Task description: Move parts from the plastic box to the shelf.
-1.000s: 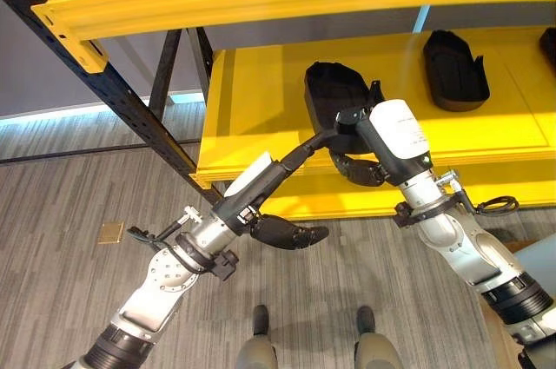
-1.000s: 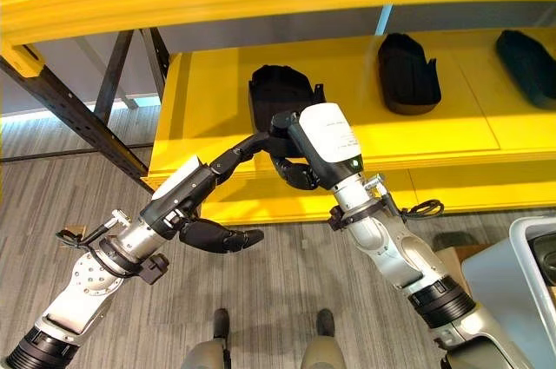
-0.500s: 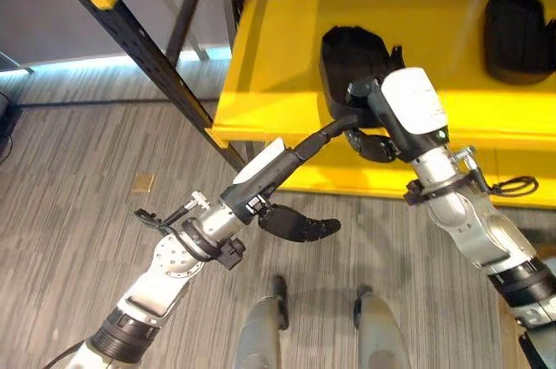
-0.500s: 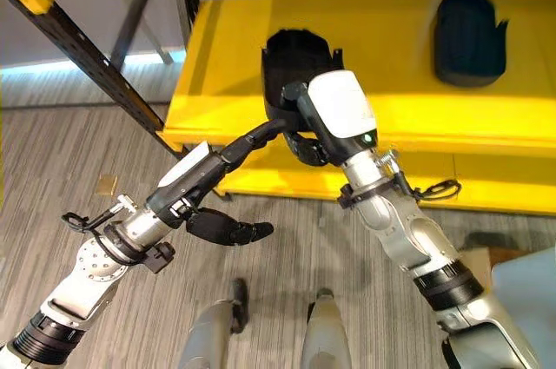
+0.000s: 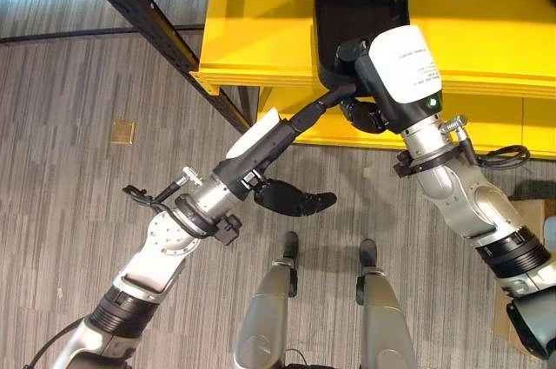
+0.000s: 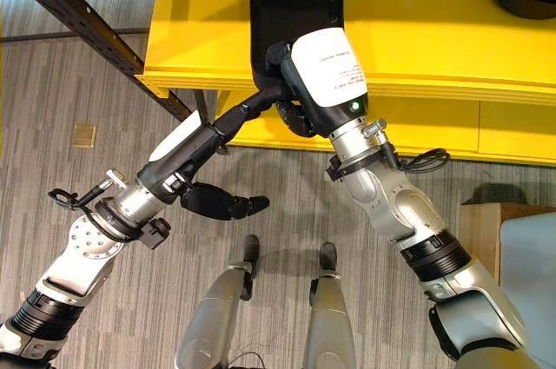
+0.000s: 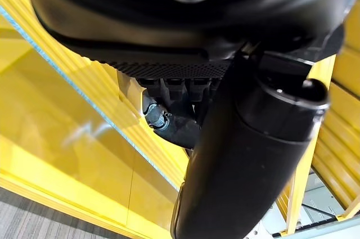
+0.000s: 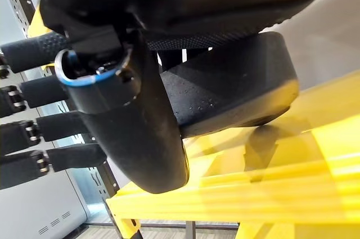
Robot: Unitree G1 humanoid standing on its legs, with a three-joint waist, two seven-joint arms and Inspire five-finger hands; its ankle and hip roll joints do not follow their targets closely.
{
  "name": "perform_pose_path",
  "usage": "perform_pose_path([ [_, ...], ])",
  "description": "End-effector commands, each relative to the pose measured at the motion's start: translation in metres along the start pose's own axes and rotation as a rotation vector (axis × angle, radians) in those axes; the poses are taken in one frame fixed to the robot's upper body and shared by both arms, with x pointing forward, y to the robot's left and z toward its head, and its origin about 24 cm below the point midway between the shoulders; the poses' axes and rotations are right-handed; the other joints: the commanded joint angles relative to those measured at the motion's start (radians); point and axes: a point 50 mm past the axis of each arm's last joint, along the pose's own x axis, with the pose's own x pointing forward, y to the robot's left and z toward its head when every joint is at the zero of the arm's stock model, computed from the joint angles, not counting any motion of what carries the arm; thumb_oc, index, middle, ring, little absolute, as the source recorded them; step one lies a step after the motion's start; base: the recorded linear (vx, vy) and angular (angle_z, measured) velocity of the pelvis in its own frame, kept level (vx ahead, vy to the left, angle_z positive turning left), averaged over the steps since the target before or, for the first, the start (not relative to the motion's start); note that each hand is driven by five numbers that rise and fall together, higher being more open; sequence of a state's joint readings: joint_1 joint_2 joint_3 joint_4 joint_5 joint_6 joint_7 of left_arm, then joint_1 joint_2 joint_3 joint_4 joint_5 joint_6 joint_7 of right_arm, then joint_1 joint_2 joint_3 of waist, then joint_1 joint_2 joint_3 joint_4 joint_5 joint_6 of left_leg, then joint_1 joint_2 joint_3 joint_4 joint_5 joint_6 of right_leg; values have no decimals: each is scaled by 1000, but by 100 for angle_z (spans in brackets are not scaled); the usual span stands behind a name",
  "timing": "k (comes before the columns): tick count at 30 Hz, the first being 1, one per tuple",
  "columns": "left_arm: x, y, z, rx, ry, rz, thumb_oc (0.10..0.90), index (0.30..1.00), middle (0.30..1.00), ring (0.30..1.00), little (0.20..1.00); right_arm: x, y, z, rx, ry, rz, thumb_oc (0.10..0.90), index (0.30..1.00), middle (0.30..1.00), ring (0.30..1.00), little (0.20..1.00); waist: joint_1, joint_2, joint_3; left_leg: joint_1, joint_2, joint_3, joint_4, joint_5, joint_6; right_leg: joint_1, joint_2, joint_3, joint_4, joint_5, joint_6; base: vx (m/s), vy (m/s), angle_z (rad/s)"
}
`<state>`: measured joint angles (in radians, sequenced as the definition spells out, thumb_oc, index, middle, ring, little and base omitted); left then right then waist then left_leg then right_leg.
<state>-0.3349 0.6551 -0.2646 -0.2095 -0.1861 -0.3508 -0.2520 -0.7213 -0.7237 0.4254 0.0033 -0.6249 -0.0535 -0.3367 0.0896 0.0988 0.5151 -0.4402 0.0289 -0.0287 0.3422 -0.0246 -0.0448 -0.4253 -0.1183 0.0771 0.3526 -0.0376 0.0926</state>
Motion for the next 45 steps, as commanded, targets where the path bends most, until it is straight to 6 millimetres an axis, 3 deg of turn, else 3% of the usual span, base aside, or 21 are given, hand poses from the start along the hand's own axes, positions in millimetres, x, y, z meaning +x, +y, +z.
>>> perform_pose_path([
  [1, 4, 9, 45, 42, -243, -8, 900, 1000, 1000, 1000, 1000, 36, -64, 33, 7, -170, -336, 400, 300, 300, 300, 300, -5, -44, -86, 2, -26, -32, -53, -8, 18, 89, -7, -59, -15, -97, -31, 157, 86, 1],
  [9, 2, 5, 44, 4, -229, -24, 900, 1000, 1000, 1000, 1000, 33, -63, 17, -8, -67, -347, 400, 300, 300, 300, 300, -4, -71, -94, 6, -31, -4, -28, -41, 31, 112, -6, -54, -52, -80, -26, 86, 61, -2],
  [12, 0, 7, 44, -36, -237, -74, 900, 1000, 1000, 1000, 1000, 32, -61, -3, -16, 38, -340, 400, 300, 300, 300, 300, 6, -90, -107, 2, -40, 2, -7, -57, 42, 144, -5, -77, -58, -87, -28, 46, 77, -1],
  [13, 0, 7, 43, -39, -236, -82, 900, 1000, 1000, 1000, 1000, 32, -59, -6, -18, 51, -341, 400, 300, 300, 300, 300, 10, -92, -107, 4, -38, 0, -1, -58, 47, 137, -9, -85, -39, -86, -27, 46, 114, -1],
  [14, -2, 0, 41, -68, -221, -88, 900, 1000, 1000, 1000, 1000, 29, -53, -14, -7, 82, -340, 400, 300, 300, 300, 300, 18, -80, -97, 9, -21, -6, 25, -74, 68, 50, -30, -101, 165, -73, -34, 44, 91, -5],
  [15, -2, -3, 41, -73, -217, -93, 900, 1000, 1000, 1000, 1000, 29, -52, -15, -7, 87, -341, 400, 300, 300, 300, 300, 16, -77, -95, 11, -18, -5, 34, -83, 71, 23, -40, -95, 196, -67, -35, 59, 26, -32],
  [16, -1, -5, 41, -74, -214, -98, 900, 1000, 1000, 1000, 1000, 29, -51, -16, -7, 87, -342, 400, 300, 300, 300, 300, 11, -83, -94, 7, -17, 2, 51, -102, 68, -3, -70, -78, 177, -42, -30, 44, -169, -50],
  [17, -1, -6, 42, -62, -208, -80, 900, 1000, 1000, 1000, 1000, 32, -52, -16, 2, 71, -346, 400, 300, 300, 300, 300, 4, -97, -89, 9, -14, 16, 60, -132, 57, -13, -139, -62, 38, 85, 2, 65, -351, -61],
  [18, -1, -4, 43, -46, -208, -77, 900, 1000, 1000, 1000, 1000, 34, -55, -17, -3, 65, -352, 400, 300, 300, 300, 300, -9, -107, -88, 22, -13, 15, 48, -155, 54, -8, -163, -23, -101, 163, 43, 122, -482, -62],
  [19, -4, -4, 41, -39, -192, -81, 900, 1000, 1000, 1000, 1000, 36, -54, -17, 18, 80, -351, 400, 300, 300, 300, 300, -13, -120, -95, 45, 3, 11, 31, -168, 59, 29, -153, 14, -204, 195, 72, 169, -496, -56],
  [21, -7, -2, 37, -38, -168, -74, 900, 1000, 1000, 1000, 1000, 40, -54, -17, 44, 97, -350, 400, 300, 300, 300, 300, -2, -143, -113, 59, 21, 19, 10, -173, 59, 83, -160, -12, -287, 200, 86, 97, -372, -36],
  [23, -3, -2, 37, -13, -179, -89, 900, 1000, 1000, 1000, 1000, 47, -57, -17, 58, 118, -358, 400, 300, 300, 300, 300, 11, -155, -107, 39, 49, 10, -5, -142, 30, 86, -151, -52, -280, 195, 82, -55, -324, 22],
  [25, -4, -8, 37, -29, -180, -78, 900, 1000, 1000, 1000, 1000, 48, -58, -18, 21, 95, -307, 400, 300, 300, 300, 300, 8, -145, -99, 61, 83, 5, -21, -116, -2, 99, -133, -82, -245, 139, 84, 43, -157, 7],
  [28, -4, -9, 38, -39, -184, -65, 900, 1000, 1000, 1000, 1000, 50, -59, -17, -3, 75, -278, 400, 300, 300, 300, 300, 5, -138, -99, 77, 94, 12, -42, -101, -10, 107, -133, -91, -239, 123, 84, 55, 10, -19],
  [36, -5, -10, 35, -71, -170, -62, 900, 1000, 1000, 1000, 1000, 58, -66, -16, -77, 46, -235, 400, 300, 300, 300, 300, 9, -126, -97, 104, 90, 10, -71, -83, -12, 124, -141, -93, -225, 105, 84, 65, 18, 6],
  [45, -6, -10, 34, -73, -141, -104, 900, 1000, 1000, 1000, 1000, 75, -82, -26, -206, 58, -228, 400, 300, 300, 300, 300, 51, -140, -94, 76, 77, -16, -41, -91, -8, 146, -141, -112, -222, 91, 83, 70, -68, 8],
])
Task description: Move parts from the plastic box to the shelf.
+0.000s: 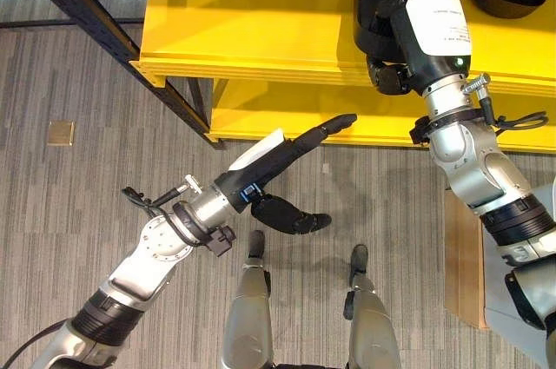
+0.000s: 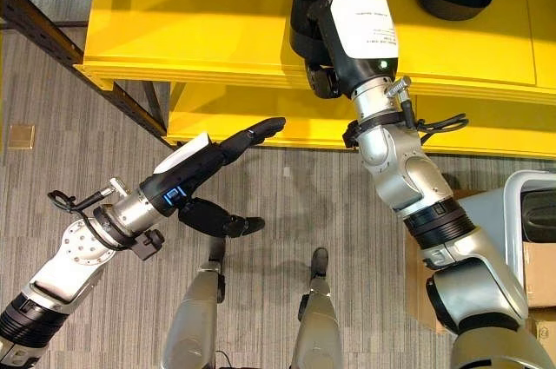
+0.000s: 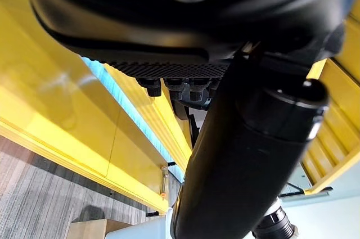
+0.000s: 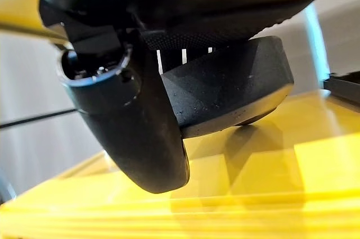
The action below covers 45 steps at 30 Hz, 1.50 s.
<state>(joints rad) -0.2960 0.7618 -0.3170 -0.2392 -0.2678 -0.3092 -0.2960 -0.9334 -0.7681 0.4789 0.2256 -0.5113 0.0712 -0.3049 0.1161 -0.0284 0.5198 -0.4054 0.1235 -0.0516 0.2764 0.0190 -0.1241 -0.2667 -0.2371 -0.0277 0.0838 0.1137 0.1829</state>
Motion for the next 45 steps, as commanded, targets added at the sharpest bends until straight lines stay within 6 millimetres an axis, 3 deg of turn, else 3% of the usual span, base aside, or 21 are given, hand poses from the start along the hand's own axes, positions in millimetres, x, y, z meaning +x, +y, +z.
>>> perform_pose_path([
  [1, 3, -4, 39, -4, -219, -3, 900, 1000, 1000, 1000, 1000, 41, -71, 22, -129, -141, -262, 400, 300, 300, 300, 300, 34, -16, -96, 33, -19, 1, 31, -135, 73, -11, -19, -11, 53, -67, -9, 45, -64, 13],
  [13, 2, 0, 37, 26, -186, -23, 900, 1000, 1000, 1000, 1000, 59, -75, 20, -179, -99, -261, 400, 300, 300, 300, 300, 77, -29, -77, -7, -19, -33, 47, -118, 71, 7, 2, -36, 72, -101, -15, 52, -74, 11],
  [24, 4, 7, 37, 38, -173, -21, 900, 1000, 1000, 1000, 1000, 72, -90, -10, -126, 104, -319, 400, 300, 300, 300, 300, 108, -24, -27, -94, -21, -75, 130, -121, 69, -53, 29, -60, 205, -180, -56, 26, -98, 9],
  [31, 6, 7, 38, 29, -189, -2, 900, 1000, 1000, 1000, 1000, 73, -96, -24, -110, 167, -330, 400, 300, 300, 300, 300, 105, 2, 0, -175, -43, -81, 272, -185, 92, -180, 37, -47, 428, -260, -96, -28, -21, 1],
  [32, 6, 6, 37, 17, -188, -5, 900, 1000, 1000, 1000, 1000, 72, -96, -27, -110, 184, -325, 400, 300, 300, 300, 300, 103, 7, 0, -201, -55, -81, 336, -226, 106, -220, 38, -39, 511, -295, -107, -14, -18, 5],
  [36, 7, 3, 38, 2, -195, -15, 900, 1000, 1000, 1000, 1000, 70, -100, -33, -107, 216, -318, 400, 300, 300, 300, 300, 95, 15, 0, -261, -76, -75, 455, -285, 124, -306, 50, -27, 653, -340, -133, -44, -18, 4],
  [45, 7, 2, 37, -17, -182, -29, 900, 1000, 1000, 1000, 1000, 60, -98, -54, -68, 301, -290, 400, 300, 300, 300, 300, 78, 19, 0, -326, -97, -68, 633, -396, 149, -401, 62, -9, 831, -418, -164, -28, -17, 0],
])
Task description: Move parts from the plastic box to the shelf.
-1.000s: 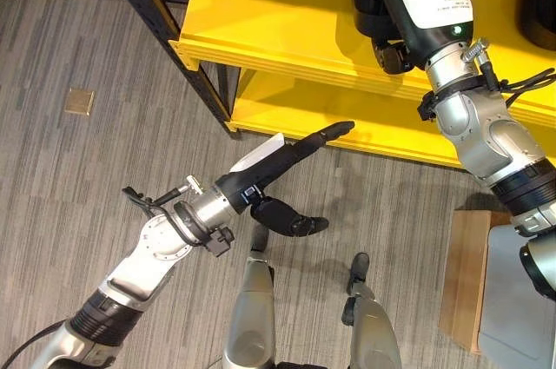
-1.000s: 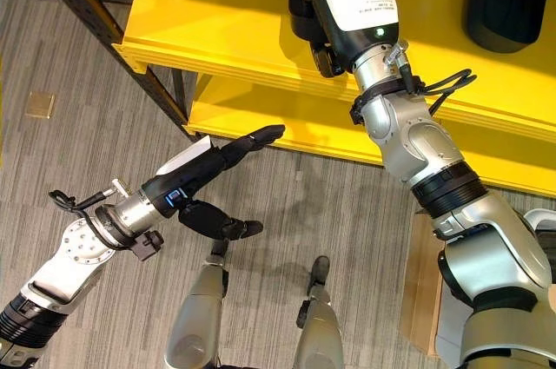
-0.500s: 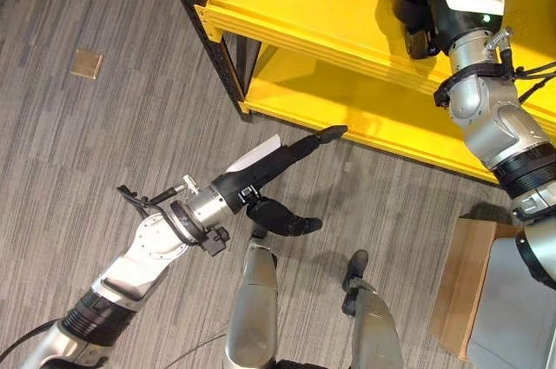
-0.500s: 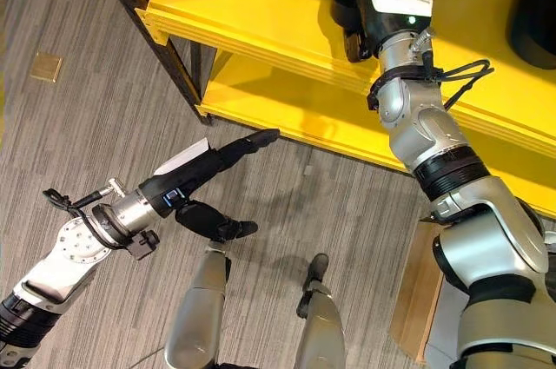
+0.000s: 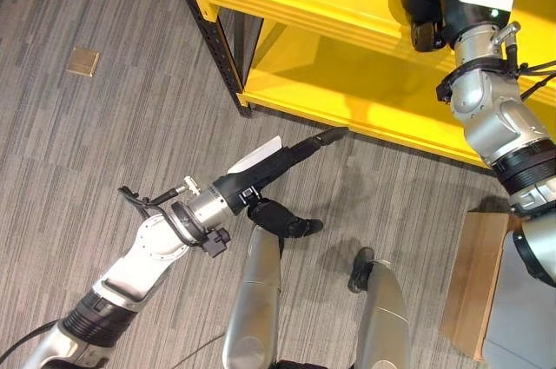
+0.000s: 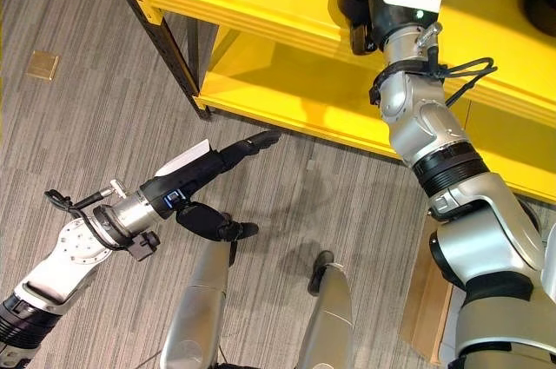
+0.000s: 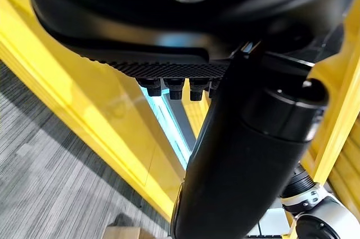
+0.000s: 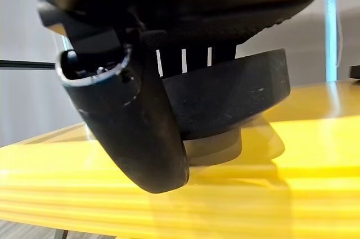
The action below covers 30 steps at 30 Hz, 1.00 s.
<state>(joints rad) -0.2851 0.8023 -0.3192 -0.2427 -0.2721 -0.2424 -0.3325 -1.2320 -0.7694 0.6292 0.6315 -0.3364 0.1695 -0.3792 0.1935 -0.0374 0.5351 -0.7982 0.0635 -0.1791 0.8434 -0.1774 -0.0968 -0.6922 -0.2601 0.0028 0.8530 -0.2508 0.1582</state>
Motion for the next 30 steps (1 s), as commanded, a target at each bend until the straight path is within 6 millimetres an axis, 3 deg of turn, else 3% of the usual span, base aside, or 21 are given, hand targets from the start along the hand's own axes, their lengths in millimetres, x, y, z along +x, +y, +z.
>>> perform_pose_path([
  [1, 9, 2, 45, -5, -271, 24, 900, 1000, 1000, 1000, 1000, 26, -78, -8, 33, 36, -249, 400, 300, 300, 300, 300, -2, 28, -15, 60, -36, 62, 78, -205, 122, 18, 87, -38, 68, -54, -141, 0, 0, 0],
  [2, 9, 3, 44, -9, -268, 25, 900, 1000, 1000, 1000, 1000, 25, -78, -11, 29, 43, -243, 400, 300, 300, 300, 300, -2, 27, -15, 40, -36, 66, 86, -188, 127, -2, 85, -44, 72, -37, -150, 0, 0, 0],
  [3, 9, 3, 44, -9, -266, 26, 900, 1000, 1000, 1000, 1000, 25, -78, -12, 29, 49, -240, 400, 300, 300, 300, 300, -2, 27, -16, 51, -36, 63, 91, -212, 126, 8, 89, -39, 78, -57, -145, -24, -36, 3],
  [9, 9, 6, 42, 3, -253, 13, 900, 1000, 1000, 1000, 1000, 27, -81, -23, -8, 80, -251, 400, 300, 300, 300, 300, 0, 25, -16, 46, -28, 64, 88, -212, 128, -2, 90, -42, 79, -57, -147, 8, -20, 2],
  [14, 6, 10, 42, 18, -239, 25, 900, 1000, 1000, 1000, 1000, 32, -98, -26, 4, 112, -303, 400, 300, 300, 300, 300, 7, 23, -16, 62, -18, 62, 42, -185, 121, 17, 88, -54, 57, -52, -148, 37, -44, 0],
  [19, 2, 14, 42, 22, -241, 7, 900, 1000, 1000, 1000, 1000, 33, -102, -26, -4, 90, -290, 400, 300, 300, 300, 300, 20, 11, -27, 103, -6, 65, -45, -145, 114, 73, 80, -84, -14, -37, -146, 22, -72, 5],
  [20, -1, 15, 41, 14, -235, 34, 900, 1000, 1000, 1000, 1000, 34, -101, -22, 19, 73, -275, 400, 300, 300, 300, 300, 32, 7, -37, 116, 9, 79, -85, -119, 112, 87, 59, -126, -37, -25, -144, -24, 35, 6],
  [23, -8, 13, 34, 15, -193, 80, 900, 1000, 1000, 1000, 1000, 35, -85, -10, 28, 38, -214, 400, 300, 300, 300, 300, 55, 3, -52, 166, 45, 97, -123, -114, 112, 113, 20, -168, -9, -43, -131, 41, -17, -31],
  [28, -12, 5, 22, -10, -135, 85, 900, 1000, 1000, 1000, 1000, 31, -65, -15, 28, 51, -125, 400, 300, 300, 300, 300, 61, -9, -94, 253, 90, 98, -197, -72, 85, 212, 41, -196, -39, -75, -155, 129, -156, -19],
  [30, -15, -1, 17, -55, -114, 88, 900, 1000, 1000, 1000, 1000, 28, -58, -19, 21, 64, -71, 400, 300, 300, 300, 300, 42, -2, -118, 324, 145, 141, -261, -29, 59, 273, 58, -210, -65, -94, -174, 182, -133, 8],
])
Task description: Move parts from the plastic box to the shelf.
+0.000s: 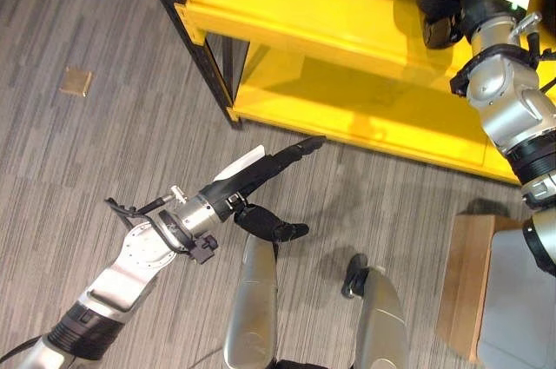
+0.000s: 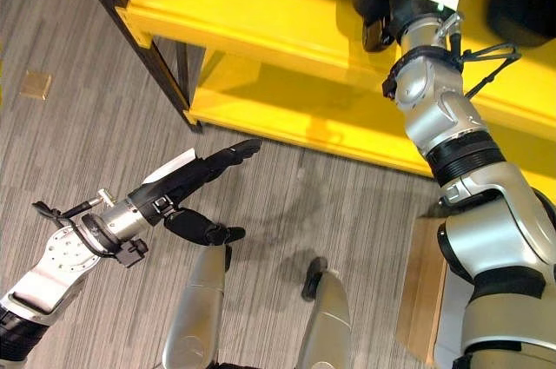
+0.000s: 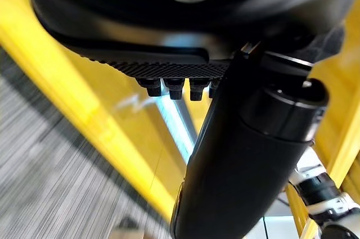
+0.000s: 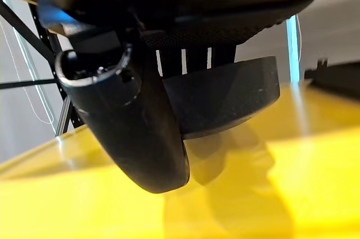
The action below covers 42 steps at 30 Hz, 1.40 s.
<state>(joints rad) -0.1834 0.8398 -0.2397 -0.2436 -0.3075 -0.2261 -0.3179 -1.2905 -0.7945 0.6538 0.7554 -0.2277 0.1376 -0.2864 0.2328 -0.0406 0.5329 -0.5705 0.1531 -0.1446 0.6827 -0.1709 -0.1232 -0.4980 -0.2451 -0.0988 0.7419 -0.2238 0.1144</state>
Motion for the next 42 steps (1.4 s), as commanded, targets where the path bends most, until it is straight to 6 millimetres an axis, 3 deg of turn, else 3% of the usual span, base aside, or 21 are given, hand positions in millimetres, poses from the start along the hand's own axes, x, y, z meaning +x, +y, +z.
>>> perform_pose_path([
  [1, 7, -12, 27, -34, -204, 5, 900, 1000, 1000, 1000, 1000, 13, -54, 2, -39, -18, -156, 400, 300, 300, 300, 300, -8, 7, -118, 111, 88, 136, -111, -5, 63, 107, 46, -123, 33, -124, -137, 160, -200, 22],
  [3, 10, -16, 28, -39, -216, -34, 900, 1000, 1000, 1000, 1000, 9, -54, -9, -76, 16, -153, 400, 300, 300, 300, 300, -23, 18, -118, 109, 121, 172, -105, 45, 31, 150, 47, -159, 3, -121, -144, 94, -201, 55],
  [5, 11, -16, 28, -50, -226, -40, 900, 1000, 1000, 1000, 1000, 8, -55, -17, -103, 11, -164, 400, 300, 300, 300, 300, -3, 37, -123, 115, 31, 139, -186, 57, 46, 178, 60, -170, -46, -115, -137, 39, -28, 93],
  [6, 9, -15, 28, -49, -230, -37, 900, 1000, 1000, 1000, 1000, 10, -56, -16, -121, -1, -169, 400, 300, 300, 300, 300, 22, 48, -128, 109, -25, 106, -278, 108, 64, 176, 78, -176, -80, -91, -137, 1, 54, 65],
  [7, 8, -14, 28, -45, -233, -38, 900, 1000, 1000, 1000, 1000, 11, -57, -14, -121, -3, -171, 400, 300, 300, 300, 300, 32, 50, -129, 115, -44, 97, -329, 135, 67, 184, 90, -175, -100, -87, -134, 70, 20, 20],
  [8, 8, -15, 29, -25, -248, -70, 900, 1000, 1000, 1000, 1000, 15, -57, -10, -120, 13, -178, 400, 300, 300, 300, 300, 55, 50, -133, 107, -46, 95, -438, 225, 45, 213, 122, -186, -150, -79, -132, 137, -24, -31],
  [11, 5, -16, 32, -1, -271, -106, 900, 1000, 1000, 1000, 1000, 15, -58, -12, -117, 37, -187, 400, 300, 300, 300, 300, 68, 45, -133, 75, -30, 89, -524, 325, 10, 262, 160, -191, -212, -73, -138, 167, -63, -44],
  [12, 4, -15, 33, 3, -280, -114, 900, 1000, 1000, 1000, 1000, 14, -53, -14, -112, 35, -185, 400, 300, 300, 300, 300, 81, 41, -136, 63, -42, 52, -540, 333, 20, 277, 173, -180, -211, -81, -144, 311, 43, -2],
  [15, 7, -7, 36, 16, -288, -138, 900, 1000, 1000, 1000, 1000, 11, -47, -10, -91, 8, -172, 400, 300, 300, 300, 300, 81, 28, -149, 69, -77, 68, -485, 276, 53, 274, 155, -189, -171, -107, -133, 179, 51, -9],
  [17, 15, -2, 42, 40, -311, -135, 900, 1000, 1000, 1000, 1000, 10, -49, -1, -84, -8, -188, 400, 300, 300, 300, 300, 71, 22, -131, 66, -107, 83, -458, 244, 72, 273, 139, -183, -196, -85, -115, 53, 33, -7],
  [27, 14, 5, 52, 58, -343, -140, 900, 1000, 1000, 1000, 1000, 13, -53, 12, -99, -20, -216, 400, 300, 300, 300, 300, 77, 6, -115, 55, -142, 107, -483, 245, 98, 329, 143, -147, -348, -12, -86, -5, 11, -8],
  [42, 10, 3, 51, 46, -337, -194, 900, 1000, 1000, 1000, 1000, 12, -44, 1, -119, 80, -185, 400, 300, 300, 300, 300, 79, -14, -139, 54, -155, 131, -498, 239, 112, 373, 156, -129, -448, 28, -78, 20, 18, -2],
])
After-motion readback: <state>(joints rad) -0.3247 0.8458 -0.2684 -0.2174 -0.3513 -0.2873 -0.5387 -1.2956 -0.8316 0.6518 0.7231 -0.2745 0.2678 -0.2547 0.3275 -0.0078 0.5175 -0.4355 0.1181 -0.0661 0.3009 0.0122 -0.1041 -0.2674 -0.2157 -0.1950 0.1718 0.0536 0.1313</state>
